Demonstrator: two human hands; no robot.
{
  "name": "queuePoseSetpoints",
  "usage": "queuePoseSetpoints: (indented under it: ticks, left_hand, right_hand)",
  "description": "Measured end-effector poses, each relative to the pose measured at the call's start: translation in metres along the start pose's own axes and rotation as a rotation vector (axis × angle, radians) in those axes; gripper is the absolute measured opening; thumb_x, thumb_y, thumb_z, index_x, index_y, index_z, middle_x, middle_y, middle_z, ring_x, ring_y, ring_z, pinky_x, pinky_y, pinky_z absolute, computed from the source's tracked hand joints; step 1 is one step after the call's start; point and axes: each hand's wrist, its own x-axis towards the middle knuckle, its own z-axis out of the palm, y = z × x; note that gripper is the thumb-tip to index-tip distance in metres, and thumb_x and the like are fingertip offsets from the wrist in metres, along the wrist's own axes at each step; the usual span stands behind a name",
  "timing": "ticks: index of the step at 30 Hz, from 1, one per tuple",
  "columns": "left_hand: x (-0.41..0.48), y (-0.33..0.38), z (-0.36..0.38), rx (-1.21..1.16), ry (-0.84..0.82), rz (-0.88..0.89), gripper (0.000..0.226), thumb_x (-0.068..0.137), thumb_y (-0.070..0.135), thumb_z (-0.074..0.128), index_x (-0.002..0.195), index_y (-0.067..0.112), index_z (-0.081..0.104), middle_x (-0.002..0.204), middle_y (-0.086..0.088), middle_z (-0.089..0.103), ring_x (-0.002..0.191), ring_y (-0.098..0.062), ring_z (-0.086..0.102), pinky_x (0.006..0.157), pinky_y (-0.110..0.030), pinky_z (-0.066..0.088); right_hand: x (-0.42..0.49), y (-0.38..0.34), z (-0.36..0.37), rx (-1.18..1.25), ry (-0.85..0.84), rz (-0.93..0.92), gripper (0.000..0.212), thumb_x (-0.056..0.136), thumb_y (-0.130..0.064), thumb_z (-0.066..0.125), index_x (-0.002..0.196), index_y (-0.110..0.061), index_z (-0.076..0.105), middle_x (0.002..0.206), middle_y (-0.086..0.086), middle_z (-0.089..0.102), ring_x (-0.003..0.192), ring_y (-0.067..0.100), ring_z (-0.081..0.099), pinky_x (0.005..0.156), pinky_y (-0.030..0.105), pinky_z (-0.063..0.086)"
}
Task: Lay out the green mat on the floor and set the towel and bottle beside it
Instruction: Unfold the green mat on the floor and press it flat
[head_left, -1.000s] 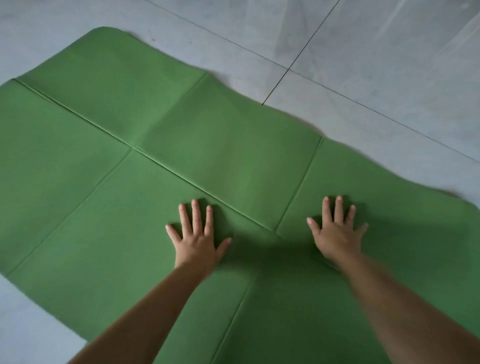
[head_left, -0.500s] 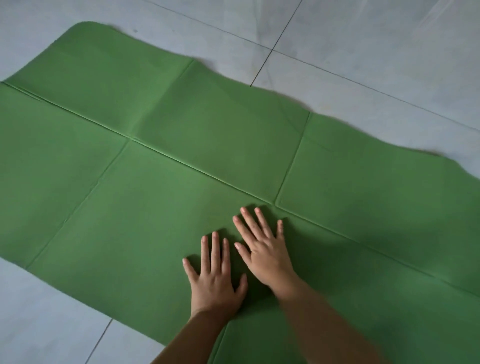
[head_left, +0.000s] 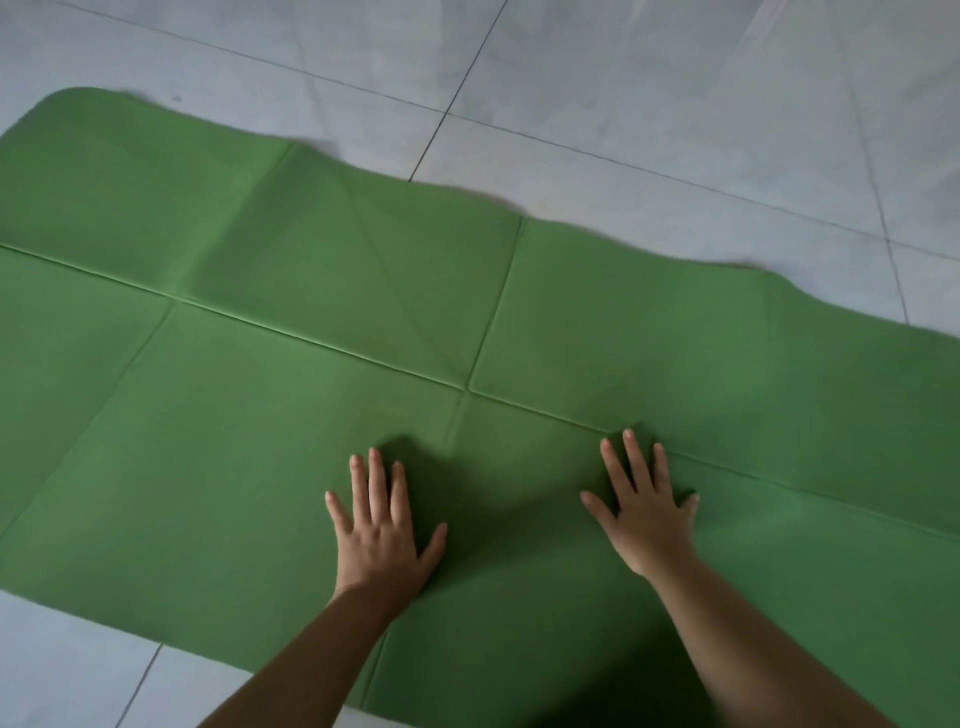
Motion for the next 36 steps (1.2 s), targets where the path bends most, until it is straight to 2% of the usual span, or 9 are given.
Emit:
queuePoseSetpoints:
  ticks: [2,4,8,13,17,22,25,28,36]
  left_hand:
    - [-0.002,0.030,-0.003,0.004,0.064,0.089,0.076,0.088,0.051,0.017,0.129,-0.002,0.052,0.141,-0.027,0.041,0.130,-0.043,0.038,0.092,-0.068,0.035]
    - [-0.005,0.074,-0.007,-0.070,0.029,0.163,0.066,0.080,0.038,0.030,0.122,-0.003,0.059,0.135,-0.024,0.049,0.132,-0.038,0.039,0.087,-0.068,0.041]
    - [-0.017,0.137,0.020,0.024,-0.105,0.247,0.081,0.087,0.055,0.023,0.148,0.013,-0.010,0.149,-0.014,-0.030,0.133,-0.030,-0.038,0.107,-0.066,-0.001]
    - [-0.021,0.146,0.017,0.013,-0.016,0.212,0.071,0.075,0.043,0.034,0.128,0.000,0.055,0.139,-0.021,0.048,0.127,-0.040,0.046,0.085,-0.071,0.038]
    - [-0.017,0.145,0.021,-0.003,-0.038,0.242,0.070,0.074,0.043,0.036,0.122,-0.004,0.059,0.132,-0.027,0.052,0.122,-0.044,0.050,0.085,-0.071,0.038]
    - [0.019,0.165,0.007,-0.084,0.069,0.270,0.052,0.077,0.027,0.037,0.101,-0.011,0.064,0.111,-0.036,0.058,0.108,-0.053,0.056,0.082,-0.071,0.043]
    - [0.054,0.204,0.001,-0.078,0.164,0.384,0.053,0.086,0.023,0.043,0.128,-0.008,0.049,0.141,-0.030,0.039,0.134,-0.048,0.031,0.102,-0.067,0.024]
    - [0.100,0.251,-0.002,-0.055,0.138,0.313,0.066,0.096,0.037,0.027,0.150,0.010,0.002,0.158,-0.008,-0.009,0.145,-0.027,-0.013,0.113,-0.055,-0.004]
    - [0.123,0.269,0.004,0.055,0.097,0.231,0.078,0.092,0.048,0.029,0.147,0.022,-0.020,0.154,0.000,-0.028,0.141,-0.025,-0.026,0.110,-0.061,-0.003]
  right_hand:
    - [-0.006,-0.001,-0.002,0.092,0.077,0.101,0.070,0.093,-0.060,0.014,0.148,-0.028,-0.014,0.152,-0.004,-0.028,0.144,0.030,-0.015,0.111,0.064,0.011]
    - [-0.015,-0.024,-0.006,0.239,0.203,0.063,0.065,0.097,-0.050,0.020,0.151,-0.018,0.002,0.157,0.002,-0.013,0.145,0.031,-0.008,0.113,0.060,0.006]
    - [-0.032,-0.054,0.012,0.296,0.142,-0.320,0.058,0.098,-0.045,0.028,0.150,-0.029,0.009,0.153,-0.015,-0.013,0.144,0.019,-0.014,0.112,0.062,0.000]
    - [-0.019,0.034,0.025,0.100,0.094,-0.262,0.064,0.091,-0.063,0.022,0.143,-0.046,-0.011,0.141,-0.027,-0.034,0.136,0.010,-0.030,0.109,0.064,-0.007]
    - [-0.016,0.124,0.023,0.071,0.106,-0.064,0.070,0.072,-0.079,-0.009,0.131,-0.049,-0.028,0.140,-0.022,-0.040,0.135,0.010,-0.033,0.109,0.064,-0.002]
    - [-0.028,0.204,0.022,0.092,0.033,0.205,0.079,0.067,-0.077,-0.006,0.134,-0.044,-0.029,0.139,-0.016,-0.045,0.138,0.017,-0.027,0.109,0.068,0.011]
    - [-0.016,0.203,0.004,0.110,0.078,0.202,0.083,0.075,-0.072,-0.001,0.143,-0.030,-0.025,0.143,-0.006,-0.040,0.140,0.022,-0.024,0.109,0.064,0.007]
    - [0.015,0.170,-0.022,0.148,0.241,0.069,0.079,0.080,-0.068,-0.002,0.140,-0.025,-0.026,0.145,-0.004,-0.038,0.135,0.020,-0.029,0.110,0.057,-0.004]
    - [0.094,0.071,-0.046,0.350,0.264,-0.303,0.056,0.099,-0.042,0.026,0.150,-0.027,0.009,0.159,-0.009,0.000,0.146,0.017,-0.006,0.114,0.052,-0.003]
